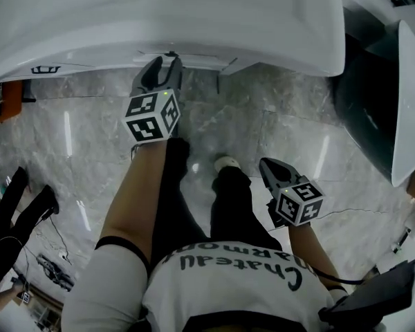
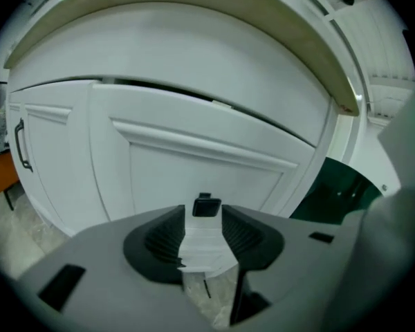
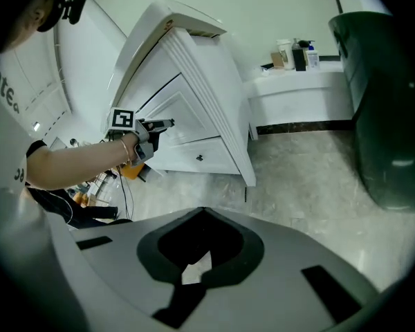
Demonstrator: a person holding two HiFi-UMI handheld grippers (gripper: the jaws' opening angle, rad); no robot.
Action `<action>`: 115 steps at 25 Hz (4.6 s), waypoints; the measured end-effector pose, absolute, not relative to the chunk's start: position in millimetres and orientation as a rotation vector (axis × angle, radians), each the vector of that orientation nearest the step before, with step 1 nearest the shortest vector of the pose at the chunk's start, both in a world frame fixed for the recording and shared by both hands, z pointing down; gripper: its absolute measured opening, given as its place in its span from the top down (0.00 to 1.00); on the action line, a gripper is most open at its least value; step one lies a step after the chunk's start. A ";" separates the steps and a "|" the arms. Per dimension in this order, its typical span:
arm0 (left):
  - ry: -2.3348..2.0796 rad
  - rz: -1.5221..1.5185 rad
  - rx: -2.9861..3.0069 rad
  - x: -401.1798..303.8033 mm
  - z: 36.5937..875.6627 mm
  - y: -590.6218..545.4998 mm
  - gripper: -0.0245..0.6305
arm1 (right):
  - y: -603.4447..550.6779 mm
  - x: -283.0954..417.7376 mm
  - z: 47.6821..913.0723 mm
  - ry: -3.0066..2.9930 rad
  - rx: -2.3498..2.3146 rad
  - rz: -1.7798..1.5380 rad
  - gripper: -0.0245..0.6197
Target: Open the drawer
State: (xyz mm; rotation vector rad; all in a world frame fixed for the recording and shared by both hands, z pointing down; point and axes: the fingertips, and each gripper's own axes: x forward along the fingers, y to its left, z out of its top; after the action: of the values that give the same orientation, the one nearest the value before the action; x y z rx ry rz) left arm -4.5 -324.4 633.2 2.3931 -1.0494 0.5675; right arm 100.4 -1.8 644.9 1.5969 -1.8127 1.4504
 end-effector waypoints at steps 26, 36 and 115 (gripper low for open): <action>-1.033 0.869 2.287 11.0 647.2 -341.0 0.74 | 22.2 67.3 602.9 -1.610 1.774 1.708 0.96; -1.014 0.900 2.263 -3.2 654.6 -318.0 0.74 | -5.3 59.1 594.1 -1.665 1.878 1.690 0.96; -0.839 1.124 2.156 -89.1 677.0 -172.5 0.74 | -14.5 27.7 576.3 -1.737 1.843 1.817 0.96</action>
State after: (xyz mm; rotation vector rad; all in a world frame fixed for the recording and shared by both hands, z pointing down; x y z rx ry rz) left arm -89.1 -172.5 677.0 2.1559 -0.8389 1.1235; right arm 27.7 -14.5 576.3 1.8430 -1.7365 1.8171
